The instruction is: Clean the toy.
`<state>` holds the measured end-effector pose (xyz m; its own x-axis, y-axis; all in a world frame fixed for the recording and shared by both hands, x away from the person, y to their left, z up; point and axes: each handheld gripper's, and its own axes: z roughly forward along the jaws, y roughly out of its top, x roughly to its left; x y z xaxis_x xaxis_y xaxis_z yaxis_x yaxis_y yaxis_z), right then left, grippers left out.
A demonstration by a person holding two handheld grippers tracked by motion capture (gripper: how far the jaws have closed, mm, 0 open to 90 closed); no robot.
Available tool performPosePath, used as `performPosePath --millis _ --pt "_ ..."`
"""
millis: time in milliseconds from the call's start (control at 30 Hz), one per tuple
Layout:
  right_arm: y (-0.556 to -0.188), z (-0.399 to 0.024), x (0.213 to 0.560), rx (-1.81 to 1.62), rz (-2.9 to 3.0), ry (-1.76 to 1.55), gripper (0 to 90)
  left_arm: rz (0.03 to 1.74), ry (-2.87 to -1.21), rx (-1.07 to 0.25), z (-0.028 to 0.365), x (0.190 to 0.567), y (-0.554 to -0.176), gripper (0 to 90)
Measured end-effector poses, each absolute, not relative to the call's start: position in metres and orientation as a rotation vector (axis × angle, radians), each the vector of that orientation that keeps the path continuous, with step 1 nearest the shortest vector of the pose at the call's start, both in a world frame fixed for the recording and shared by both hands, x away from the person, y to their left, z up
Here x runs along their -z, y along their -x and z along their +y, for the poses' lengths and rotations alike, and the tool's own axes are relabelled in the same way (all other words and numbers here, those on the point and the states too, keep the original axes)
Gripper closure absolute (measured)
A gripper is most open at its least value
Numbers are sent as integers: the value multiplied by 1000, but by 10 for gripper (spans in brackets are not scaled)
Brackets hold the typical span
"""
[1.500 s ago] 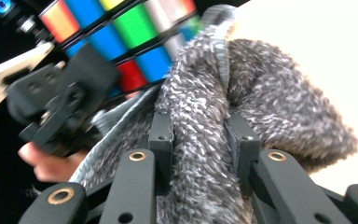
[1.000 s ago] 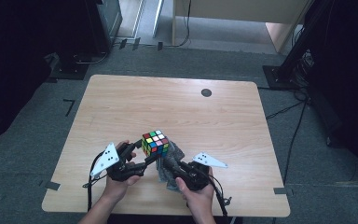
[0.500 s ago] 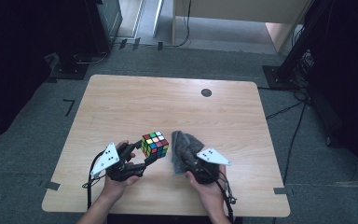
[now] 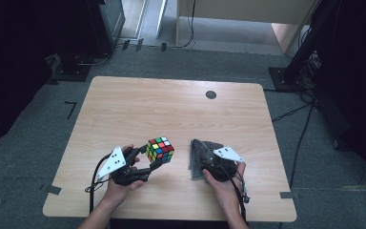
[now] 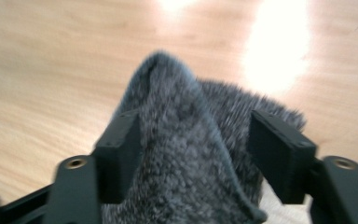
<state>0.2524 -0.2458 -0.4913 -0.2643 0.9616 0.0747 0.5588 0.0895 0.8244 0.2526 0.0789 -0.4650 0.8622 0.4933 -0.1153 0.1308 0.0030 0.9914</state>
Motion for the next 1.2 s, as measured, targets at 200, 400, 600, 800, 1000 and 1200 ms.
performPosePath --millis 200,400,600,800,1000,1200 --pt "-242 -241 463 -1153 1819 -1454 273 507 -1593 -339 79 469 -254 346" --pt "-222 -220 426 -1400 1808 -1385 273 471 -1640 -393 67 476 -249 346" --pt "-207 -202 408 -1603 1820 -1400 228 442 -1645 -416 60 479 -244 346" --pt "-209 -189 415 -1613 1906 -1459 161 402 -1638 -425 54 479 -239 346" --pt "-210 -188 419 -1603 1901 -1506 140 406 -1621 -451 55 478 -238 346" --pt "-210 -181 420 -1682 1959 -1513 141 370 -1642 -482 50 479 -234 345"
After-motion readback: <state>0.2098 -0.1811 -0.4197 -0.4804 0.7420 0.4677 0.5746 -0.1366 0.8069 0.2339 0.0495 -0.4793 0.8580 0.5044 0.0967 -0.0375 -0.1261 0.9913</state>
